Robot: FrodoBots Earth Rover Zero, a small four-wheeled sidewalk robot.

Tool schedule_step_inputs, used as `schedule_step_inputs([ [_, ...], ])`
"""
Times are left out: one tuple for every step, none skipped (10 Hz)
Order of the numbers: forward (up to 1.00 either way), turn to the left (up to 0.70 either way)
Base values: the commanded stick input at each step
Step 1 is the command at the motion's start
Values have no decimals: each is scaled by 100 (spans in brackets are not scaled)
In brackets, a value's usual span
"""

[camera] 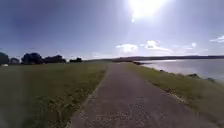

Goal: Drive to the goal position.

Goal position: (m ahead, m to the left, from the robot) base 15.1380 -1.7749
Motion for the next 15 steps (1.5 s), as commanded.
schedule_step_inputs([
  [70, 5],
  [70, 5],
  [70, -5],
  [70, -24],
  [70, 3],
  [70, 5],
  [70, 5],
  [70, 5],
  [70, 5],
  [70, 5],
  [70, 5],
  [70, 5],
  [70, 5],
  [70, 5],
  [70, 5],
])
